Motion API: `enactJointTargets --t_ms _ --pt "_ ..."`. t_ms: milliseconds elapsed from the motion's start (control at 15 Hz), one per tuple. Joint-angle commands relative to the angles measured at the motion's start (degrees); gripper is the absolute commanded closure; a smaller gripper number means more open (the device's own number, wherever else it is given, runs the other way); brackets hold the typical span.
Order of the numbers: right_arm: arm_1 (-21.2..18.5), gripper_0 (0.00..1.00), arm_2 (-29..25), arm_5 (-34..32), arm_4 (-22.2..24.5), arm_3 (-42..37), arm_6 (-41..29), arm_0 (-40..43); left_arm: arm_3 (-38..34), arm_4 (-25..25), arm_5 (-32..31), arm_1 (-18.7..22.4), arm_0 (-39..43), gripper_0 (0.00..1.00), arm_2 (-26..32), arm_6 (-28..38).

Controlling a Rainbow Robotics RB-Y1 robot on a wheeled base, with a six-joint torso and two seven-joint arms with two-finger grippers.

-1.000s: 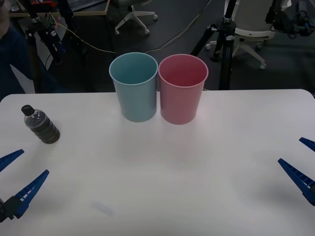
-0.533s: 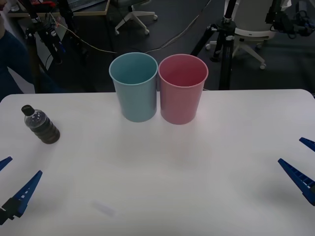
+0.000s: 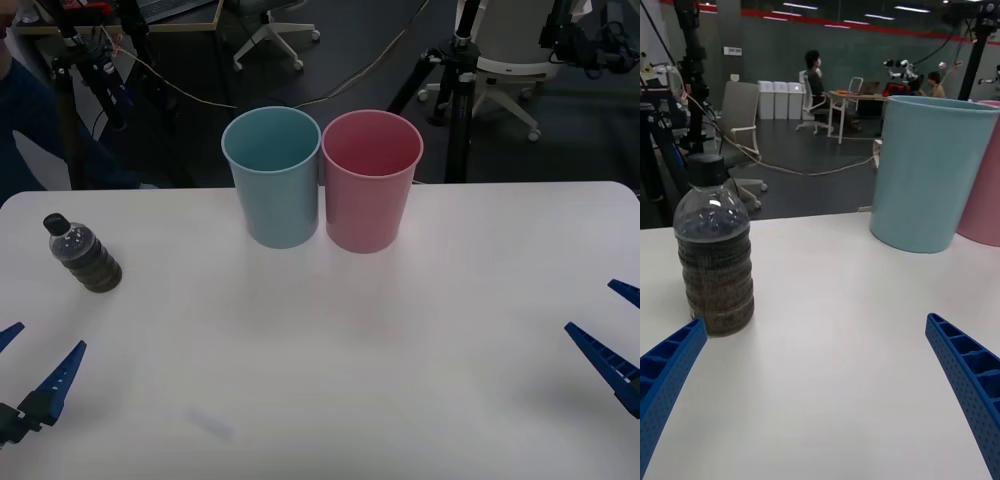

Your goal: Grasp the object on the table and drop it into the matching bin: aluminum can to the light blue bin, PET bottle to the pink bin.

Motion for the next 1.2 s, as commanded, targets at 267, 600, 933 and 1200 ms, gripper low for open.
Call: enactJointTargets --t_ms 267,600,933,1200 --pt "0.00 0.00 0.00 0.00 0.00 0.00 0.00 0.00 6.88 -1.02 -0.30 -0.05 -5.73 0.00 -1.62 -1.66" --pt "0.00 0.00 0.00 0.00 0.00 0.00 0.00 0.00 17.95 -1.20 -3.64 -0.05 -12.94 0.00 1.80 -5.88" --pt "0.00 0.00 0.00 0.00 0.00 0.00 0.00 0.00 25.86 -1.81 -3.64 0.39 -19.70 0.00 1.98 -7.72" --pt "0.00 0.00 0.00 0.00 0.00 0.00 0.00 0.00 29.38 -1.99 -3.11 0.30 -23.22 0.00 1.98 -8.78"
